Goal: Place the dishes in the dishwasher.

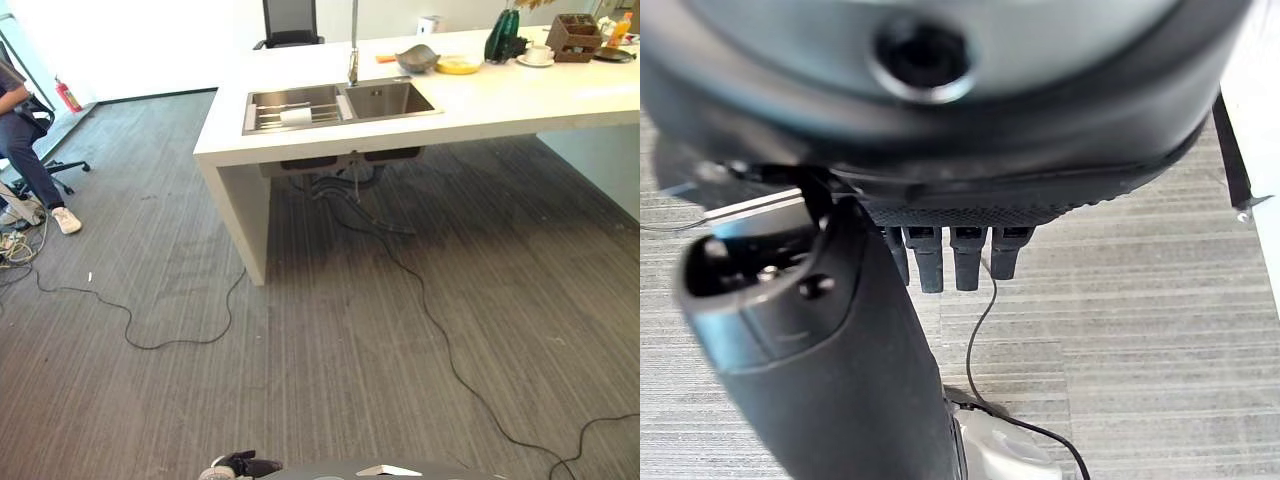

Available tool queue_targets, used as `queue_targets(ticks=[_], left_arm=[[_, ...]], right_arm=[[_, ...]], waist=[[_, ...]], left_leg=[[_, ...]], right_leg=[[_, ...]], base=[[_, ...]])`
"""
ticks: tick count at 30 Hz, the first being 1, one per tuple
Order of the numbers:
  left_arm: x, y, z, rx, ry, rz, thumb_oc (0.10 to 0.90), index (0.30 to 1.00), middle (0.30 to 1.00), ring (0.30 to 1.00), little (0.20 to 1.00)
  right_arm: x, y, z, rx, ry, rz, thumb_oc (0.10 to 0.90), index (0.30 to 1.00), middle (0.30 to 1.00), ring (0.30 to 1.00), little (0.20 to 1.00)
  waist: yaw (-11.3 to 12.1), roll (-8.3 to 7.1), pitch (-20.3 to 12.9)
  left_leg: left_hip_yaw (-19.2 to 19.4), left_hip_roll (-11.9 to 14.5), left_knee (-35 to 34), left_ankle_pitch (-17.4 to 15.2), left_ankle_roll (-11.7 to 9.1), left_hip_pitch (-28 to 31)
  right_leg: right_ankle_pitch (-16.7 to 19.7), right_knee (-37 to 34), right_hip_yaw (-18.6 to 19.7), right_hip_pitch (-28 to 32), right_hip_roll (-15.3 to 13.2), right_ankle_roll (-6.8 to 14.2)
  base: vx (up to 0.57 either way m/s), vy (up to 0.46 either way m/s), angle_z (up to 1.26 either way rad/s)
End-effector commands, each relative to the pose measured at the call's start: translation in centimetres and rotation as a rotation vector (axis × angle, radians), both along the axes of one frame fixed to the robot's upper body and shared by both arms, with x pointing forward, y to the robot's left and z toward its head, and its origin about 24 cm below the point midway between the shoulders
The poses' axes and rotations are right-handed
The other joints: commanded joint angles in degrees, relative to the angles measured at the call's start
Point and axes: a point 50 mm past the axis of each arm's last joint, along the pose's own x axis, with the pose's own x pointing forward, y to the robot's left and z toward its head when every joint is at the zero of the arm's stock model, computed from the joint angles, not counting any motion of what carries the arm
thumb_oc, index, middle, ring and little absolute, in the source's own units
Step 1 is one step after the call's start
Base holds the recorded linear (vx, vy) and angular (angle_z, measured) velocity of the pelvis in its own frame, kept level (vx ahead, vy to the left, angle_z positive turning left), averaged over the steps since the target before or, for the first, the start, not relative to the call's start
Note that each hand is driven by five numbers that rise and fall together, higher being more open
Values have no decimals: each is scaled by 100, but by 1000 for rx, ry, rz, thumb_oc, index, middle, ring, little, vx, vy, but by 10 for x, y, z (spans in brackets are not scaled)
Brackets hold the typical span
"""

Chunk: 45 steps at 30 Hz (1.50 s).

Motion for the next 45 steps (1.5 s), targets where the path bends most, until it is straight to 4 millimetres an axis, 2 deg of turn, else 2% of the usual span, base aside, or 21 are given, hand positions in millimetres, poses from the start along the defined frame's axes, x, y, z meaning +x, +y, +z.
queue_targets(ticks=[1,2,10,14,19,22,24,26,32,33,34,35,36,37,38,39,40,41,42,44,45], left_arm=[[6,1,0,-8,-1,39,800,900,900,900,900],[7,0,1,-12,-9,70,800,900,900,900,900],[4,-3,0,13,4,135,800,900,900,900,900],[1,-4,-1,23,22,136,800,900,900,900,900],[-2,-4,-2,25,27,187,800,900,900,900,900],[-7,-6,-3,16,48,289,800,900,900,900,900],[-13,-9,-4,2,65,354,800,900,900,900,900],[-16,-12,-5,-22,78,363,800,900,900,900,900],[-27,-25,-7,-78,98,458,800,900,900,900,900],[-22,-25,-7,-80,75,483,800,900,900,900,900],[-14,-28,-6,-93,44,534,800,900,900,900,900],[-13,-28,-6,-93,43,534,800,900,900,900,900],[-10,-30,-6,-103,22,585,800,900,900,900,900],[-8,-33,-6,-116,17,593,800,900,900,900,900],[-5,-40,-6,-143,5,641,800,900,900,900,900],[-5,-40,-6,-143,5,641,800,900,900,900,900],[-5,-40,-6,-143,5,641,800,900,900,900,900],[-1,-49,-6,-169,8,630,800,900,900,900,900],[-2,-49,-6,-169,9,629,800,900,900,900,900],[-8,-53,-7,-157,25,627,800,900,900,900,900],[-11,-55,-7,-156,32,614,800,900,900,900,900]], right_arm=[[38,1,5,-38,-49,197,800,900,900,900,900],[47,1,7,-62,-70,257,800,900,900,900,900],[57,2,10,-129,-99,327,800,900,900,900,900],[52,2,8,-128,-90,284,800,900,900,900,900],[55,4,9,-127,-123,254,800,900,900,900,900],[70,12,11,-67,-181,229,800,900,900,900,900],[91,15,19,-13,-295,186,800,900,900,900,900],[91,10,20,-15,-297,187,800,900,900,900,900],[96,6,23,61,-369,-9,800,900,900,900,900],[97,7,24,74,-384,-41,800,900,900,900,900],[101,6,26,86,-406,-80,800,900,900,900,900],[102,6,26,86,-407,-80,800,900,900,900,900],[105,4,28,94,-431,-103,800,900,900,900,900],[105,0,29,86,-434,-111,800,900,900,900,900],[108,-7,32,70,-451,-137,800,900,900,900,900],[108,-7,33,69,-452,-137,800,900,900,900,900],[108,-7,33,69,-452,-137,800,900,900,900,900],[107,-16,35,42,-455,-175,800,900,900,900,900],[107,-17,35,42,-455,-176,800,900,900,900,900],[95,-21,32,25,-431,-206,800,900,900,900,900],[93,-24,31,17,-419,-207,800,900,900,900,900]], waist=[[47,-458,122],[69,-469,126],[75,-486,117],[62,-493,95],[69,-493,91],[100,-506,105],[93,-496,121],[85,-483,130],[61,-411,168],[73,-431,229],[111,-497,406],[108,-495,396],[152,-563,549],[190,-554,594],[321,-615,812],[313,-593,800],[313,-593,800],[376,-459,826],[413,-482,835],[526,-343,748],[575,-356,699]], left_leg=[[142,-389,-34,-193,80,-179],[141,-393,-34,-191,78,-194],[160,-377,-34,-199,64,-194],[163,-365,-34,-207,59,-194],[158,-357,-34,-208,55,-201],[162,-346,-34,-205,49,-208],[176,-337,-34,-205,47,-208],[189,-330,-34,-213,48,-204],[226,-284,-2,-278,83,-126],[246,-271,251,-314,73,-243],[318,-347,1044,-423,-14,-729],[314,-344,1107,-452,-15,-779],[414,-384,1767,-433,-128,-1143],[423,-350,2177,-357,-191,-1414],[524,-339,3238,91,-352,-1988],[506,-317,3307,63,-357,-2042],[506,-317,3307,63,-357,-2042],[1338,145,2369,269,-283,-2594],[1385,125,2328,261,-277,-2539],[1768,265,1194,599,-291,-2842],[1858,286,848,732,-293,-2864]], right_leg=[[-913,61,-24,310,-294,527],[-908,61,-20,300,-293,524],[-927,61,-11,304,-283,525],[-942,61,-19,309,-275,522],[-941,61,-15,295,-274,525],[-942,61,0,274,-262,518],[-947,61,8,266,-257,516],[-950,61,9,266,-248,508],[-1008,130,77,256,-232,479],[-1011,171,77,246,-259,457],[-1031,282,78,142,-333,408],[-1033,290,73,119,-331,407],[-1050,333,65,98,-399,364],[-1074,331,54,90,-385,332],[-1114,265,13,251,-441,257],[-1111,265,2,233,-416,251],[-1111,265,2,233,-416,251],[-1363,61,-157,587,-354,310],[-1380,61,-124,608,-389,321],[-1593,61,-59,882,-285,460],[-1667,61,-10,1005,-363,516]], base=[[0,0,0],[0,0,0],[0,0,0],[0,0,0],[0,0,0],[10,-26,0],[9,-15,-2],[25,-27,-5],[52,-23,-3],[-46,-62,-8],[-66,-60,-5],[-116,-87,-1],[-53,-63,3],[-47,-146,8],[-4,-101,15],[-2,-83,14],[261,23,27],[280,27,19],[458,58,37],[434,108,32],[457,135,30]])
